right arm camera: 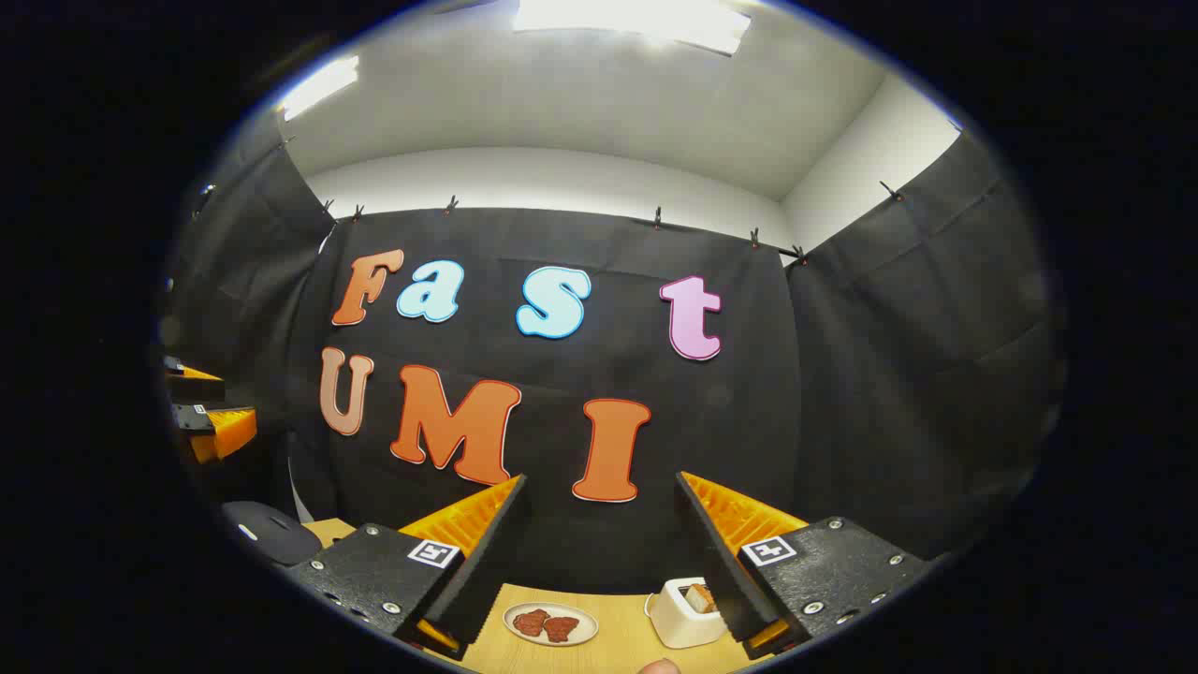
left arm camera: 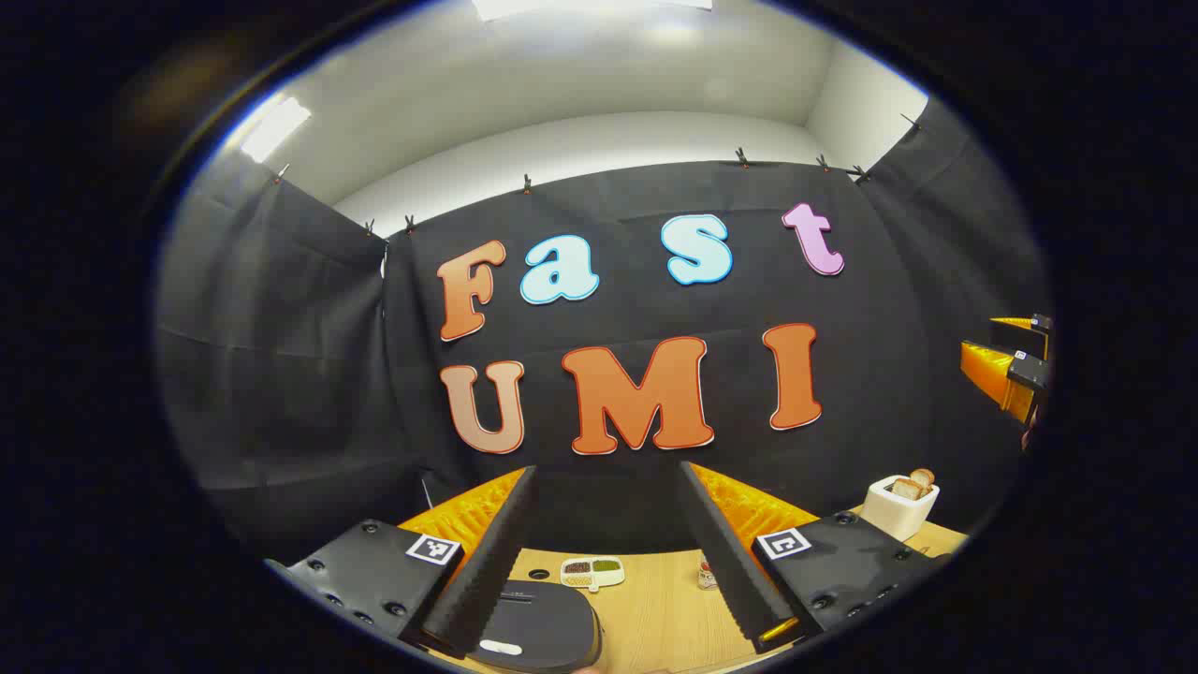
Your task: Close the left gripper, press the button to open the rice cooker; take a wooden spoon from the chopstick holder with the right hand, scoop a spoonful of rice and pour it into the rice cooker, then put the wooden spoon back into the chopstick holder.
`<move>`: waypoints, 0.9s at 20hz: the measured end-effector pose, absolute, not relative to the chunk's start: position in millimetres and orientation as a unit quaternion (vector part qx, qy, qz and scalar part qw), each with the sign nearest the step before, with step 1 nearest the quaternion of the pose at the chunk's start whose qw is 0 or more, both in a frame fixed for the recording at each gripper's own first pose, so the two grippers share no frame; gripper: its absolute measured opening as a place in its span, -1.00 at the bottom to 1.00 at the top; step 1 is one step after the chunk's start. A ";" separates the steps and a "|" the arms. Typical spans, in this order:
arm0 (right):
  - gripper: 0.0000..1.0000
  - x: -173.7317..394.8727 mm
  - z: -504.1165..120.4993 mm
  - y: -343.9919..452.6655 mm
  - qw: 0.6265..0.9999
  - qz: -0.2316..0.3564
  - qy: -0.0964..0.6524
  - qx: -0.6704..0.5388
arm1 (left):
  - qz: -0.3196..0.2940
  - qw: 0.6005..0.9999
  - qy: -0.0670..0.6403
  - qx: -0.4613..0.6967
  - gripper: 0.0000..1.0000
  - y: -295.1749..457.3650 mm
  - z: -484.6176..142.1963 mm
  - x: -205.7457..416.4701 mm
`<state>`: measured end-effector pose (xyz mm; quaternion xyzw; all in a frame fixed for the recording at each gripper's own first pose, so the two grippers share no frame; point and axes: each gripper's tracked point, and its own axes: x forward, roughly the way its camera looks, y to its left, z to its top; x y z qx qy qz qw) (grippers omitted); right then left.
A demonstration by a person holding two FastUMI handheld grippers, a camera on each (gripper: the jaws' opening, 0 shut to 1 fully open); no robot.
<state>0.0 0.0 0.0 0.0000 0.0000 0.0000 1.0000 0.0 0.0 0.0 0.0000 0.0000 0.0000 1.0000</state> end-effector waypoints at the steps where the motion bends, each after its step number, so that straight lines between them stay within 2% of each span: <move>1: 0.87 0.9 -2.2 0.1 1.000 0.002 0.003 0.002 | -0.001 1.000 0.006 -0.003 1.00 -2.3 -1.8 0.5; 4: 0.88 2.8 -8.0 -1.9 1.000 0.002 0.010 0.004 | -0.001 1.000 0.012 0.001 1.00 0.7 -1.8 1.0; 5: 0.89 3.8 -9.0 -1.8 1.000 0.001 0.011 0.003 | 0.001 1.000 0.010 0.005 0.84 3.7 1.4 2.3; 8: 0.93 0.5 -7.2 -1.3 1.000 -0.001 0.009 0.004 | 0.003 1.000 0.003 0.005 0.84 8.4 8.0 2.9; 9: 0.89 0.2 -6.8 -1.0 1.000 -0.003 0.009 0.002 | 0.002 1.000 0.002 0.002 0.98 7.5 8.8 3.1; 10: 0.89 -1.3 -7.6 -1.1 1.000 -0.004 0.009 0.001 | 0.001 1.000 0.002 0.001 0.84 6.3 7.9 4.2; 11: 0.89 -2.5 -7.9 -2.0 1.000 -0.006 0.010 0.000 | -0.002 1.000 0.002 0.000 0.98 4.5 7.2 3.8; 12: 0.89 -3.4 -8.8 -1.5 1.000 -0.007 0.012 0.001 | -0.004 1.000 0.003 -0.001 1.00 3.6 6.6 3.7; 14: 0.89 -5.9 -11.4 -3.6 1.000 -0.010 0.016 0.001 | -0.010 1.000 0.002 -0.001 1.00 0.2 9.0 3.9; 16: 0.89 -8.1 -14.2 -5.0 1.000 -0.013 0.021 0.000 | -0.013 1.000 -0.001 -0.002 0.84 0.0 11.2 4.1; 17: 0.89 -8.6 -15.0 -6.0 1.000 -0.013 0.024 0.000 | -0.013 1.000 -0.002 -0.002 0.84 0.8 12.3 3.7; 18: 0.89 -8.7 -15.6 -6.2 1.000 -0.014 0.025 -0.001 | -0.012 1.000 -0.004 -0.002 0.98 1.7 13.1 3.9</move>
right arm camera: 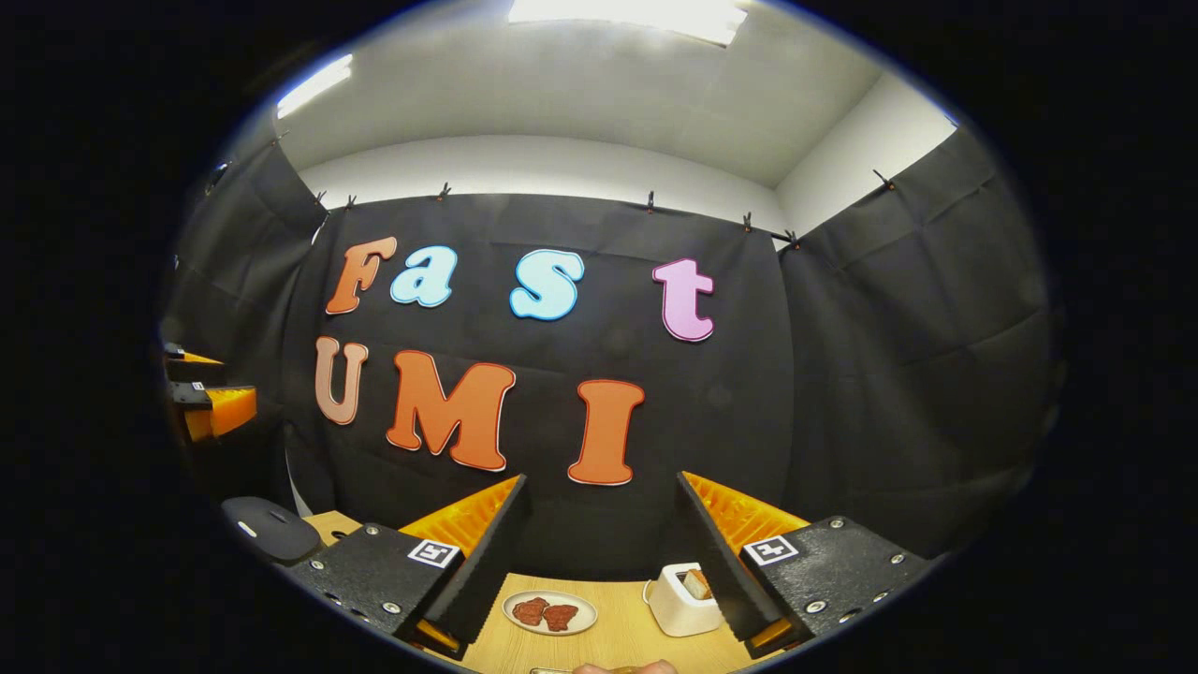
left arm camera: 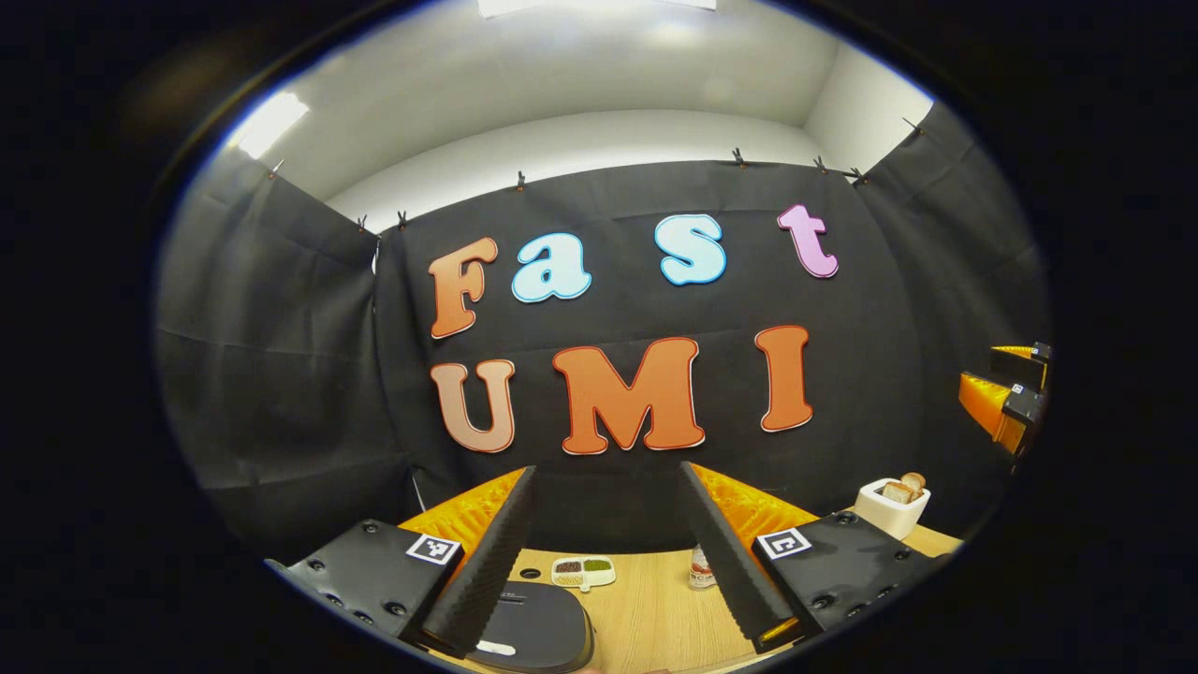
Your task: Close the left gripper, press the button to open the rice cooker; take a wooden spoon from the chopstick holder with the right hand, scoop a spoonful of rice and pour it into the rice cooker, then put the wooden spoon back into the chopstick holder.
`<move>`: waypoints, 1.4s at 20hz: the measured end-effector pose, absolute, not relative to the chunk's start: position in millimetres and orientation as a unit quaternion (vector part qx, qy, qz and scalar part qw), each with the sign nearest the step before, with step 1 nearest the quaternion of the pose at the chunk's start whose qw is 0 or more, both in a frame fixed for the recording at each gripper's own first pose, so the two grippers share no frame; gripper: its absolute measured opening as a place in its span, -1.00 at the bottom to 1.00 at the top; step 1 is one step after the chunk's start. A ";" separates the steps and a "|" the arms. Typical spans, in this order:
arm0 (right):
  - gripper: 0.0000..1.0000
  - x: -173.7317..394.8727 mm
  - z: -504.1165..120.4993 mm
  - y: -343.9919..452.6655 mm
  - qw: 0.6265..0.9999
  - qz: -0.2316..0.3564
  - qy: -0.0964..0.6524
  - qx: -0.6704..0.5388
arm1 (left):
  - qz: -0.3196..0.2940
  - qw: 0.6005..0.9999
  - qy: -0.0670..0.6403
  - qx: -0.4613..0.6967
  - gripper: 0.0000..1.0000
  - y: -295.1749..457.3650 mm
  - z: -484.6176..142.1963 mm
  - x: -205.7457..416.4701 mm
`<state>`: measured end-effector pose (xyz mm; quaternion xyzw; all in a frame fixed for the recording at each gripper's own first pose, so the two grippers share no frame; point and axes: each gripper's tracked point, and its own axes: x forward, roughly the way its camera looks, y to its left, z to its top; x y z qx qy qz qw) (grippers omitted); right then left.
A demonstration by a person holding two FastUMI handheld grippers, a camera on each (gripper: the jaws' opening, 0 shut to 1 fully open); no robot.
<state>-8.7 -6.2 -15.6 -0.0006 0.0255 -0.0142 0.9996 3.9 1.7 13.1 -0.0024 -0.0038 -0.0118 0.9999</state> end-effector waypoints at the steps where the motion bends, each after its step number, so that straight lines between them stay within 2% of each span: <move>1: 0.89 -8.5 -16.0 -6.8 1.000 -0.015 0.026 -0.002 | -0.015 1.000 -0.005 -0.003 0.98 2.1 14.1 5.0; 2: 0.93 -8.3 -15.3 -6.4 1.000 -0.016 0.025 -0.002 | -0.016 1.000 -0.005 -0.002 0.84 3.0 13.0 3.5; 6: 0.89 -7.8 -16.6 -0.5 1.000 -0.011 0.026 -0.003 | -0.016 1.000 -0.004 -0.003 0.84 7.0 13.1 4.1; 8: 0.93 -7.7 -16.2 1.7 1.000 -0.008 0.025 -0.005 | -0.023 1.000 -0.003 -0.003 0.75 4.5 12.1 5.9; 13: 0.93 -4.8 -18.7 2.0 1.000 -0.009 0.028 -0.001 | -0.001 1.000 0.031 0.001 -0.88 16.6 -6.1 16.9; 15: 0.89 -4.8 -19.5 0.4 1.000 -0.010 0.029 -0.002 | -0.004 0.995 0.100 -0.018 -0.89 19.2 -34.0 25.4; 18: 0.93 -4.9 -24.1 -3.7 0.999 -0.015 0.032 -0.006 | 0.006 0.977 0.207 -0.043 -0.89 38.3 -83.2 26.6; 21: 0.93 -6.3 -30.2 -9.5 0.999 -0.023 0.040 -0.010 | 0.012 0.958 0.280 -0.066 -0.89 52.7 -116.0 30.4; 28: 0.89 -11.4 -44.8 -21.5 0.997 -0.039 0.062 -0.017 | 0.031 0.872 0.473 -0.120 -0.89 86.5 -202.6 13.9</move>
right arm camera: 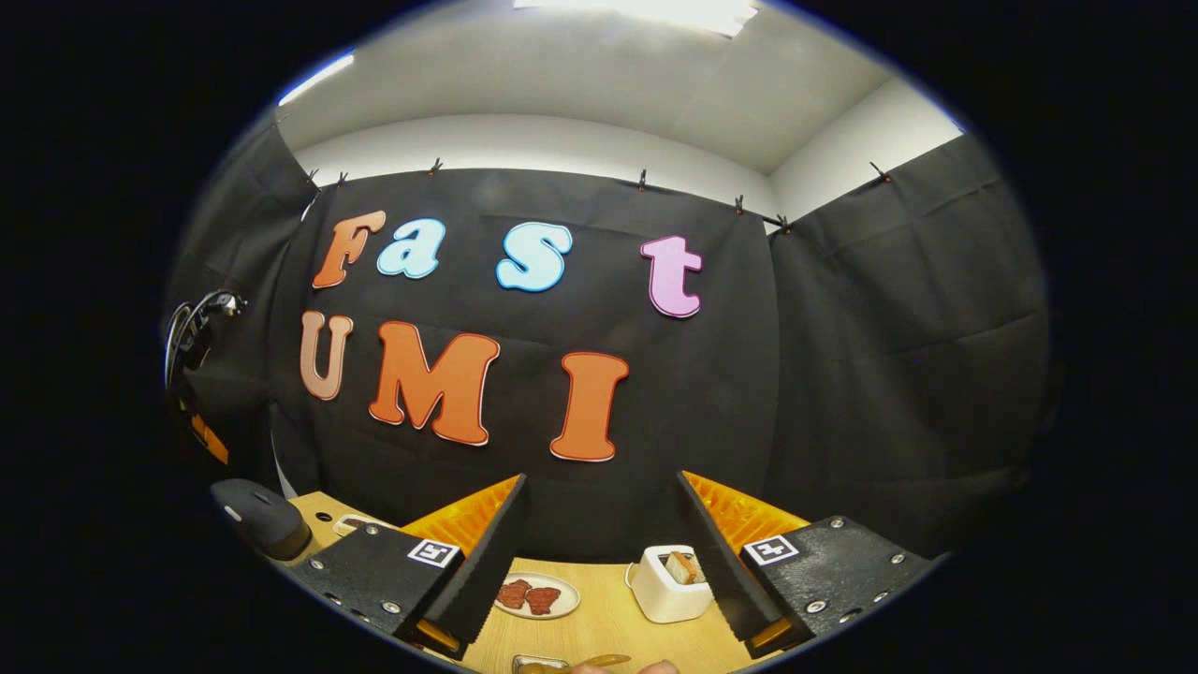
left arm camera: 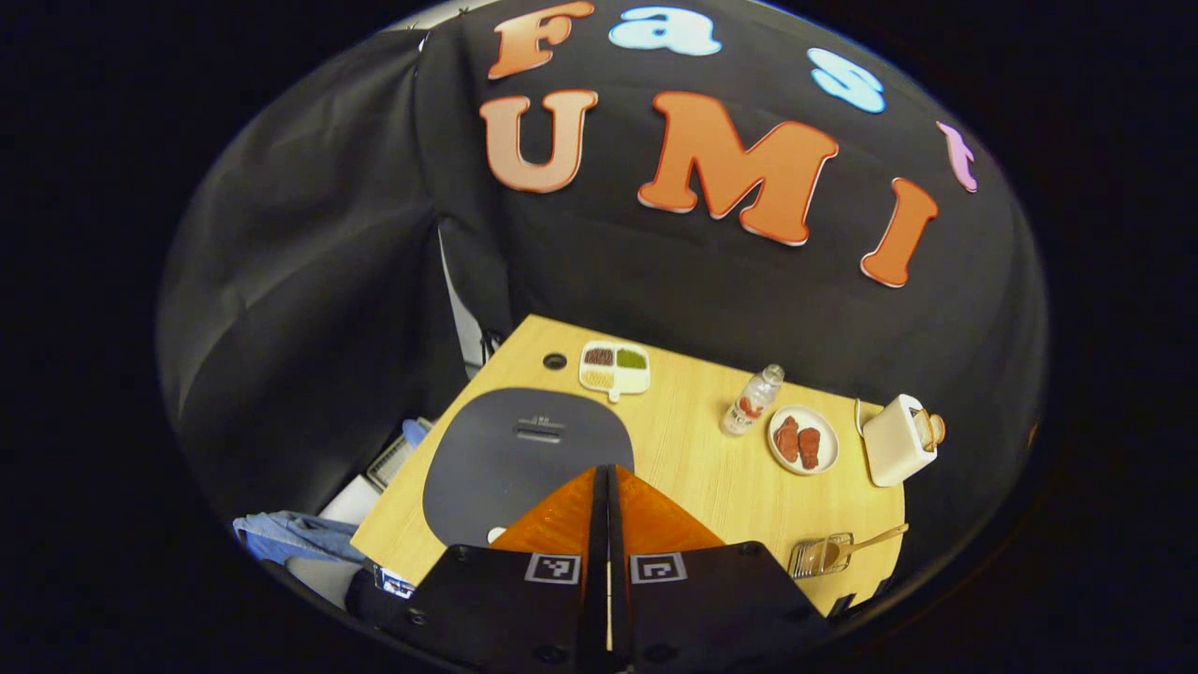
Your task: Close the left gripper, press the button to open the rice cooker; take a wooden spoon from the chopstick holder with the right hand, scoop a spoonful of rice and pour it into the rice cooker, then put the wooden spoon back into the chopstick holder.
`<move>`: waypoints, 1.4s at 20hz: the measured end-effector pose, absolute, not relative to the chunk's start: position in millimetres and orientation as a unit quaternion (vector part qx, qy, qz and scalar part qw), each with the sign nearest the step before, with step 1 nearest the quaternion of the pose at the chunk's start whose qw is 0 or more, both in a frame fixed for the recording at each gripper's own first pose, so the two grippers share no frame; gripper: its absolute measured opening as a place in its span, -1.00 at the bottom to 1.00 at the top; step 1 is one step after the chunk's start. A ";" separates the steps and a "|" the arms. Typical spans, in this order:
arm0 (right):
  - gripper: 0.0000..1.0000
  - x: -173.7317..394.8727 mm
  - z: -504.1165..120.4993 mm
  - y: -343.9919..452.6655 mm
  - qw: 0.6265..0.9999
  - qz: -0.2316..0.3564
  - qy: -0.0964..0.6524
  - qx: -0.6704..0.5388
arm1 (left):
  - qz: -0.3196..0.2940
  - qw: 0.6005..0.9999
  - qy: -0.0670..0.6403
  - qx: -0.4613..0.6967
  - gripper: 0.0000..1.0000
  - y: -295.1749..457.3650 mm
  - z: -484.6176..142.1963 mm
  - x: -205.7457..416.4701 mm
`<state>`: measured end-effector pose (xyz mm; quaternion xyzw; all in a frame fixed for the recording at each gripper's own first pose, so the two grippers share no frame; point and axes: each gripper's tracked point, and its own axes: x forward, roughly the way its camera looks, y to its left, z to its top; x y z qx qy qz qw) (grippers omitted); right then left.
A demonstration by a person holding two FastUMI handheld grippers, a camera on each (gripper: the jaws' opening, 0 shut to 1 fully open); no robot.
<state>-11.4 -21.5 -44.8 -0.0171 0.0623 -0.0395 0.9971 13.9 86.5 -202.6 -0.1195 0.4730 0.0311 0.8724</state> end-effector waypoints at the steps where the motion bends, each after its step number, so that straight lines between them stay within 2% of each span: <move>1: 0.94 -11.2 -46.8 -24.2 0.997 -0.043 0.066 -0.018 | 0.036 0.860 0.495 -0.121 -0.87 90.6 -211.2 10.6; 2: 0.89 -13.1 -49.2 -25.4 0.996 -0.045 0.070 -0.018 | 0.033 0.851 0.509 -0.126 -0.85 91.4 -220.0 11.8; 6: 0.94 -17.5 -56.0 -29.6 0.995 -0.054 0.081 -0.020 | 0.030 0.807 0.569 -0.153 -0.87 96.6 -247.4 0.5; 10: 0.90 -23.2 -68.4 -35.6 0.992 -0.066 0.103 -0.018 | 0.025 0.755 0.623 -0.203 -0.88 94.4 -281.8 -14.6; 18: 0.89 -31.3 -84.7 -36.8 0.988 -0.077 0.129 -0.027 | 0.062 0.706 0.668 -0.224 -0.89 115.6 -330.8 -37.7; 20: 0.89 -32.7 -87.2 -37.1 0.987 -0.079 0.135 -0.032 | 0.063 0.718 0.652 -0.235 -0.87 118.3 -334.5 -28.7; 22: 0.87 -33.9 -91.4 -37.2 0.986 -0.081 0.141 -0.037 | 0.058 0.713 0.657 -0.239 -0.88 117.4 -337.0 -37.3; 23: 0.88 -34.3 -93.9 -35.5 0.986 -0.079 0.145 -0.037 | 0.055 0.727 0.643 -0.235 -0.91 122.5 -338.2 -30.5; 24: 0.88 -34.5 -96.5 -34.1 0.985 -0.078 0.150 -0.035 | 0.058 0.717 0.650 -0.245 -0.85 119.6 -336.0 -35.3; 28: 0.88 -35.1 -100.6 -28.1 0.985 -0.071 0.156 -0.019 | 0.057 0.746 0.628 -0.217 -0.87 119.4 -337.0 -36.2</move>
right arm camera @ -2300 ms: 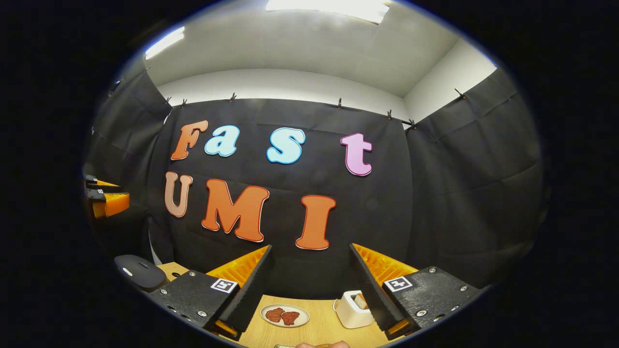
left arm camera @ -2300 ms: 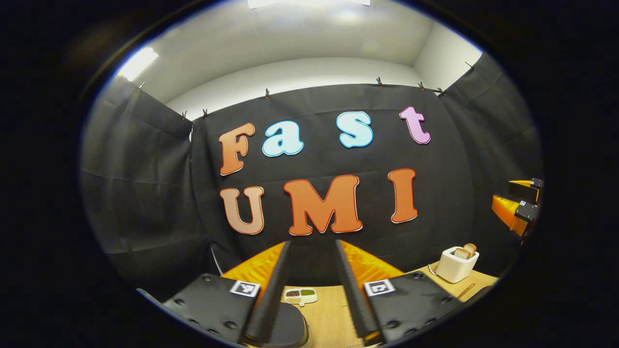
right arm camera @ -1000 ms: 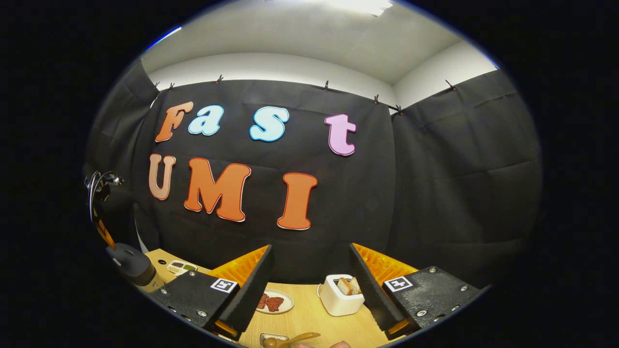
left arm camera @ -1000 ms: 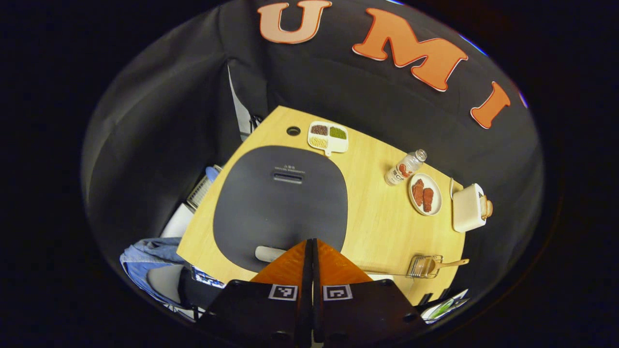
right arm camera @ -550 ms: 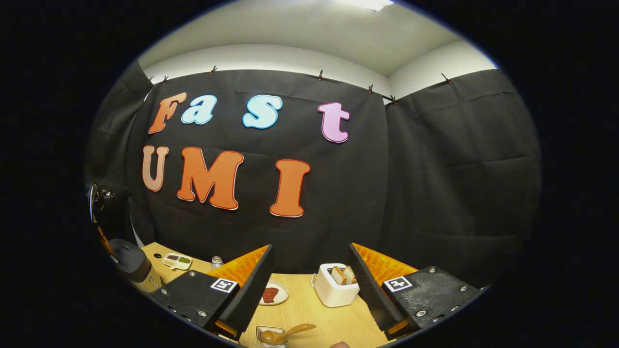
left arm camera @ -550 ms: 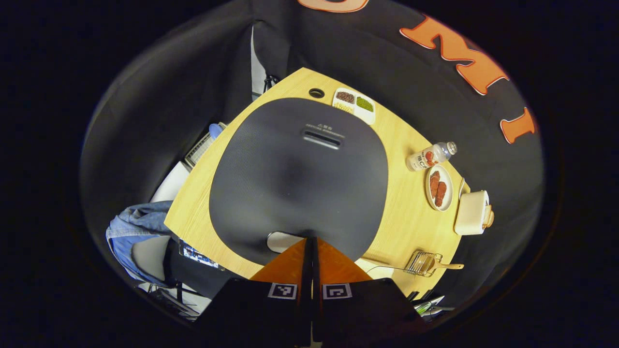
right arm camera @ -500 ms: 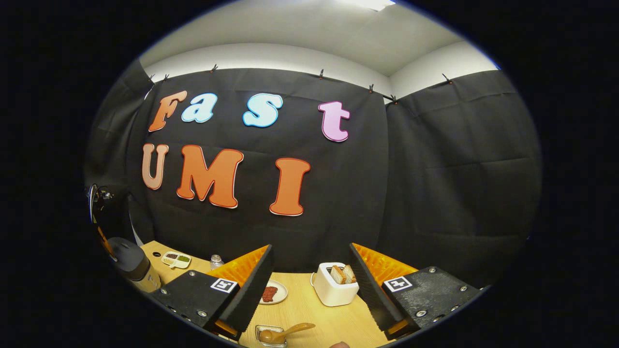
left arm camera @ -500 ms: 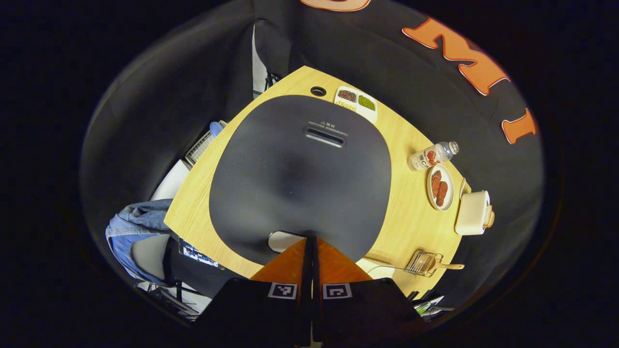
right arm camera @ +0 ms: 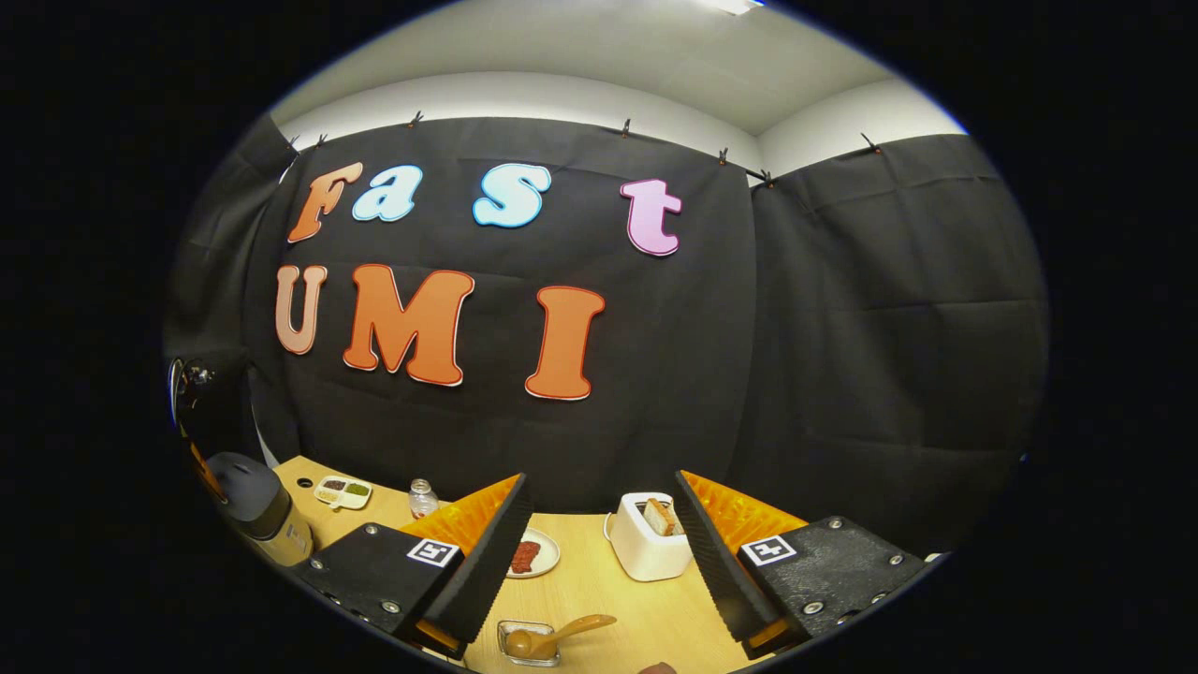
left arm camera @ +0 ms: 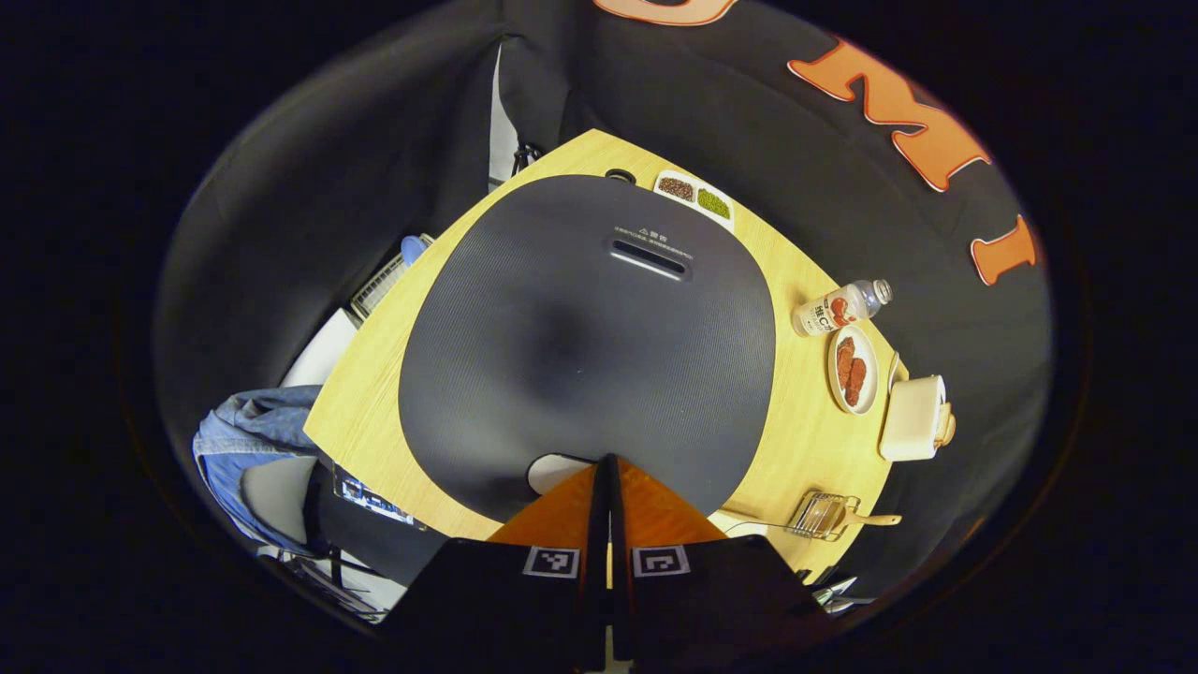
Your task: Close the left gripper, press the button to open the rice cooker; take a wooden spoon from the chopstick holder with the right hand, scoop a spoonful of rice and pour it into the rice cooker, then put the wooden spoon back into the chopstick holder.
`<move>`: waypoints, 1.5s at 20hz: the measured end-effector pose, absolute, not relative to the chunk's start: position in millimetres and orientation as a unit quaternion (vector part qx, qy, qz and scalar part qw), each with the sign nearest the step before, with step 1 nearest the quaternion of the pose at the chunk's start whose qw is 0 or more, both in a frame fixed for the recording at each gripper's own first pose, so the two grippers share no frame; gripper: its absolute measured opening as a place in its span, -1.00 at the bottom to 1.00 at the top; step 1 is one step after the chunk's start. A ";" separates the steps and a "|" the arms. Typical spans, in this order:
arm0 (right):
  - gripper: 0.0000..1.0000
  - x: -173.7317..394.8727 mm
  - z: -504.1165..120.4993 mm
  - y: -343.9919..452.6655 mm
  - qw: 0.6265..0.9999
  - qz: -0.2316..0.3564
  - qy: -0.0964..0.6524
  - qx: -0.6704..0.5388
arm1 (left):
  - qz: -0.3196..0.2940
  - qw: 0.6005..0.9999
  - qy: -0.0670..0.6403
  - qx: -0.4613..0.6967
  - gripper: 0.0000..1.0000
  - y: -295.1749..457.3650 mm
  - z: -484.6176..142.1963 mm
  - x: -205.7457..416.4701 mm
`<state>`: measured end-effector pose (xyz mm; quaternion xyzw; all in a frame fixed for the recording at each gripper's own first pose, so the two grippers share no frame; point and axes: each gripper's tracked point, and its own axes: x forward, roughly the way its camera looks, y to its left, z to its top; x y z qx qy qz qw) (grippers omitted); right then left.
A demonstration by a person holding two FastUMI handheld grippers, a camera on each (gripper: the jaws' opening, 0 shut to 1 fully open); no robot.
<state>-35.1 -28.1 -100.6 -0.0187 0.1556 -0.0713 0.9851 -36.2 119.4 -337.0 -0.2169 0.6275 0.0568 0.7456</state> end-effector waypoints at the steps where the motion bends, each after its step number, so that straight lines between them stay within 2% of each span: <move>1: 0.88 -34.9 -104.0 -26.4 0.985 -0.067 0.159 -0.018 | 0.056 0.758 0.616 -0.205 -0.87 118.9 -336.2 -36.6; 7: 0.88 -36.0 -122.1 -32.0 0.982 -0.061 0.180 -0.021 | 0.050 0.846 0.514 -0.129 -0.88 117.6 -310.7 -34.9; 13: 0.88 -40.3 -159.7 -39.8 0.972 -0.059 0.224 -0.028 | 0.095 0.926 0.363 -0.041 -0.88 128.6 -226.5 4.3; 17: 0.84 -49.9 -196.0 -43.4 0.960 -0.057 0.274 -0.016 | 0.116 0.954 0.276 -0.035 -0.87 131.0 -165.9 19.9; 20: 0.84 -57.1 -223.2 -44.8 0.950 -0.052 0.306 -0.011 | 0.136 0.959 0.248 -0.015 -0.87 142.2 -149.6 15.1; 26: 0.83 -60.7 -265.3 -38.3 0.936 -0.032 0.351 0.002 | 0.136 0.977 0.157 0.043 -0.85 121.4 -87.5 6.7; 27: 0.83 -59.1 -274.9 -36.7 0.933 -0.029 0.358 0.001 | 0.134 0.979 0.144 0.057 -0.65 117.8 -79.2 5.3; 28: 0.83 -59.0 -288.1 -36.7 0.929 -0.027 0.370 -0.001 | 0.125 0.981 0.135 0.065 -0.71 108.9 -72.7 3.0; 29: 0.84 -61.5 -300.9 -36.1 0.923 -0.021 0.384 -0.001 | 0.116 0.982 0.128 0.069 -0.51 99.4 -70.4 1.8; 30: 0.80 -64.1 -312.1 -36.7 0.918 -0.018 0.396 0.001 | 0.110 0.984 0.122 0.071 -0.17 91.8 -68.5 2.4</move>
